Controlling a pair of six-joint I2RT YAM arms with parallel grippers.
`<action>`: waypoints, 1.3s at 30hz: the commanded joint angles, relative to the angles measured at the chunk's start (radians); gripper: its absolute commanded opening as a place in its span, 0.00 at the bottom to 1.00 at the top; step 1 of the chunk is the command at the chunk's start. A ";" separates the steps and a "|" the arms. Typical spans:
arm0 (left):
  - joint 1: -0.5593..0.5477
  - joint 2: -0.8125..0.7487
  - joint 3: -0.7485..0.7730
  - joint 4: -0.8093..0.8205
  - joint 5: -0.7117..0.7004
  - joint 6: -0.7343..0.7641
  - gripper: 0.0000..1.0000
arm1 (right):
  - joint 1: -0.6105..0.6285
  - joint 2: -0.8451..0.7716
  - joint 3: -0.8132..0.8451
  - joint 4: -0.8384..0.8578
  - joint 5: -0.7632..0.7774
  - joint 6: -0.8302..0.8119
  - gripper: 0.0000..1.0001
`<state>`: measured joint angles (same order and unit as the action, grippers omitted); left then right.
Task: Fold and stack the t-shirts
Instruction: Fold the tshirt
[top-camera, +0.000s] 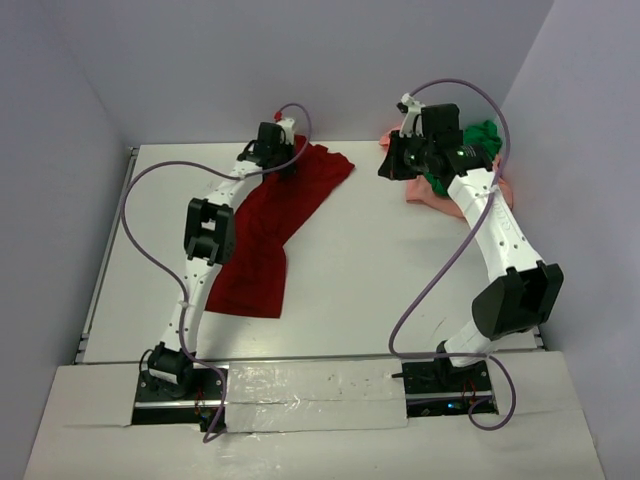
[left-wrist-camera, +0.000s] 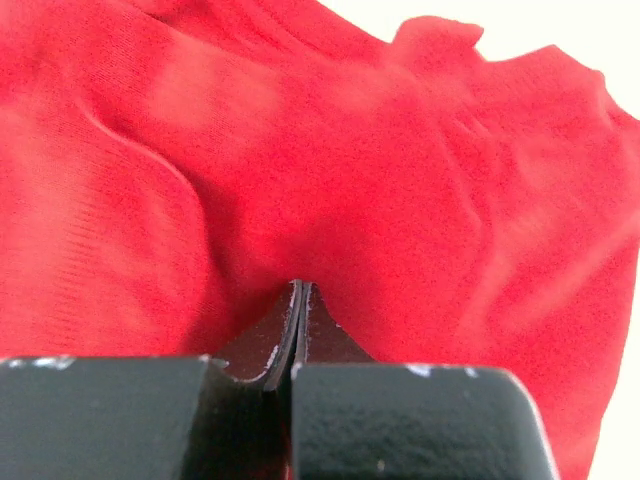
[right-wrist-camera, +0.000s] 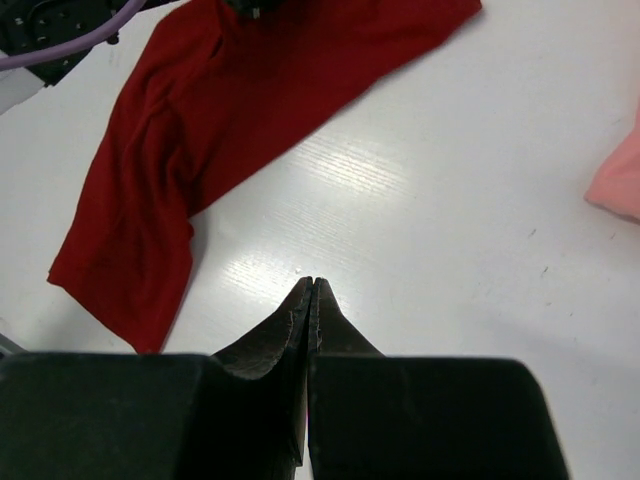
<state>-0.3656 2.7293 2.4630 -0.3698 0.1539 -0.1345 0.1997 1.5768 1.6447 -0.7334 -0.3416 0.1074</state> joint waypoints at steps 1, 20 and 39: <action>0.077 0.009 0.010 0.175 -0.149 -0.082 0.00 | -0.013 -0.086 -0.014 0.028 -0.020 0.006 0.00; 0.120 -0.252 -0.166 0.330 -0.205 -0.025 0.00 | -0.005 0.051 -0.083 0.040 -0.042 -0.031 0.00; 0.442 -1.313 -1.173 0.128 -0.111 0.110 0.58 | 0.429 0.368 0.054 0.060 -0.046 -0.230 0.37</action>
<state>0.0078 1.4441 1.3663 -0.1776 0.0330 -0.0425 0.5636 1.9072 1.5970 -0.6933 -0.3866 -0.0887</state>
